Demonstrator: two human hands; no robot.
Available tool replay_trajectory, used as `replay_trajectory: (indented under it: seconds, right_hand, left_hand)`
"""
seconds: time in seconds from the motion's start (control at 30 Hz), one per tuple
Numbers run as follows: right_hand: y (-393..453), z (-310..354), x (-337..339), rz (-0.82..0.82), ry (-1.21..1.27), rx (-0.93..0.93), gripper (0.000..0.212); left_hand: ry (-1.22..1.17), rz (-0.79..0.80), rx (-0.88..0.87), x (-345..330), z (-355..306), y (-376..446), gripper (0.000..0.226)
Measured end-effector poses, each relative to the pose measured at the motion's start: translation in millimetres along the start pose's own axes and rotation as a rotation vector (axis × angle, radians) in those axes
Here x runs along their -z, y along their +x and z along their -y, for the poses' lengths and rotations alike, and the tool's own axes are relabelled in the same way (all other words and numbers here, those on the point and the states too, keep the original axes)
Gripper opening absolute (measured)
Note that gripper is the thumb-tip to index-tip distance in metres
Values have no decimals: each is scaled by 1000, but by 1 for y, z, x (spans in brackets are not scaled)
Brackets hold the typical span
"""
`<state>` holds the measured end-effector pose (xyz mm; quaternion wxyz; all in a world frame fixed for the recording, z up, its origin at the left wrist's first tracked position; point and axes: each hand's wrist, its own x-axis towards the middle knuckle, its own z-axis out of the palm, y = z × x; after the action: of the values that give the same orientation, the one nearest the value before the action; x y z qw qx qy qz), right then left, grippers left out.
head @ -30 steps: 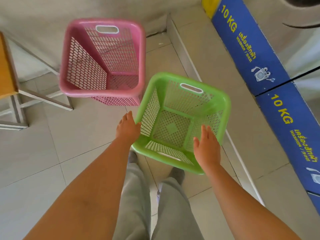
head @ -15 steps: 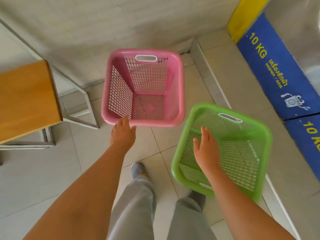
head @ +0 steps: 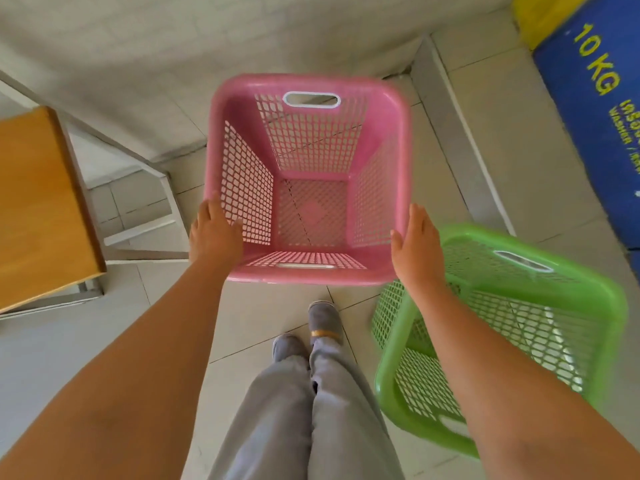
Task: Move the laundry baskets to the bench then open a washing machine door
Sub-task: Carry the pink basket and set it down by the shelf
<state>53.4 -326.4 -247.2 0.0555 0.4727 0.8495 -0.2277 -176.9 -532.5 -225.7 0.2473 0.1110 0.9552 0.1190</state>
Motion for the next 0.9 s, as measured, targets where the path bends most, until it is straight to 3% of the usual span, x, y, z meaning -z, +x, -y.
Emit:
replay_trajectory:
  seconds: [0.27,0.43,0.9]
  right_hand:
    - [80,0,-32,-9,112,-45,81]
    - [88,-4,-46,-95,205,-59,80]
    - [-21,30,6,-44,247,33,80]
  left_hand:
    - [-3,-28,13,-24,8,76,67]
    - [-51,-65,-31,-29,21,89,68]
    - [-167,-171,51,36,67,-38,62]
